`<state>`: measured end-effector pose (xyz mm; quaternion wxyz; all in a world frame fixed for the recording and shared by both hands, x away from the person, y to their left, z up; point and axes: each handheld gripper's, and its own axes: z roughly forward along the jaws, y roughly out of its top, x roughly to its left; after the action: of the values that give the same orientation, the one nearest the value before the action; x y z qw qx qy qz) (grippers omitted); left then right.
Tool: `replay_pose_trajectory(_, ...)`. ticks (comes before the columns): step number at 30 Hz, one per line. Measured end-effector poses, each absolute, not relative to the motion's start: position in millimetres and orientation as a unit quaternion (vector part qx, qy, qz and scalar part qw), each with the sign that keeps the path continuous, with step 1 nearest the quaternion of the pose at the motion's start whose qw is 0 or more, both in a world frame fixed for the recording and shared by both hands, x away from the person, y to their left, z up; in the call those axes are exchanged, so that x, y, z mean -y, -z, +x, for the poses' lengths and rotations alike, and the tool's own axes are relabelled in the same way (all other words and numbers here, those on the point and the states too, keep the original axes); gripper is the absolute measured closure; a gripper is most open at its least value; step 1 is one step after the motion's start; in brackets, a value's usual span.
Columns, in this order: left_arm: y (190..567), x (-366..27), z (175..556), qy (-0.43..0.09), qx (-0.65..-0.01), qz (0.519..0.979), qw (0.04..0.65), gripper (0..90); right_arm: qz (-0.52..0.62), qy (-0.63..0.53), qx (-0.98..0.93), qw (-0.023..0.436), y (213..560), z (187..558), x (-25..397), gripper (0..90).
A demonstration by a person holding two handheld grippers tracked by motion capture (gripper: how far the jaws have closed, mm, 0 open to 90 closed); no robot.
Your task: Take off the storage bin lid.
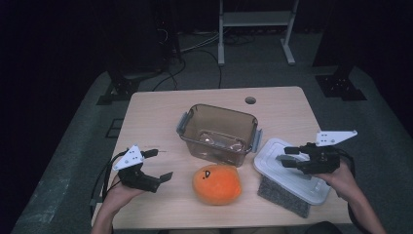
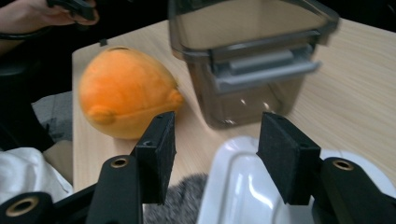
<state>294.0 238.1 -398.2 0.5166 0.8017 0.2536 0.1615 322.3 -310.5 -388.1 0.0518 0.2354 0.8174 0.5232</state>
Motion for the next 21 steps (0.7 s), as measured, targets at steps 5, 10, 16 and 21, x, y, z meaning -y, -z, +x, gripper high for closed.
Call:
replay_pose_trajectory(5, 398, -238, 294, -0.162, -0.254, 0.802, 0.516, 2.4, 0.208, -0.531, -0.821, 0.043, 377, 320, 291, 44.5)
replay_pose_trajectory(10, 398, -239, 294, -0.163, -0.255, 0.801, 0.516, 2.5, 0.181, -0.534, -0.825, 0.033, 368, 320, 268, 43.9)
replay_pose_trajectory(16, 399, -240, 295, -0.164, -0.255, 0.802, 0.515, 2.4, 0.154, -0.535, -0.83, 0.02, 363, 322, 241, 43.0)
replay_pose_trajectory(21, 398, -241, 295, -0.165, -0.257, 0.8, 0.517, 2.5, 0.131, -0.536, -0.834, 0.011, 359, 323, 219, 42.9)
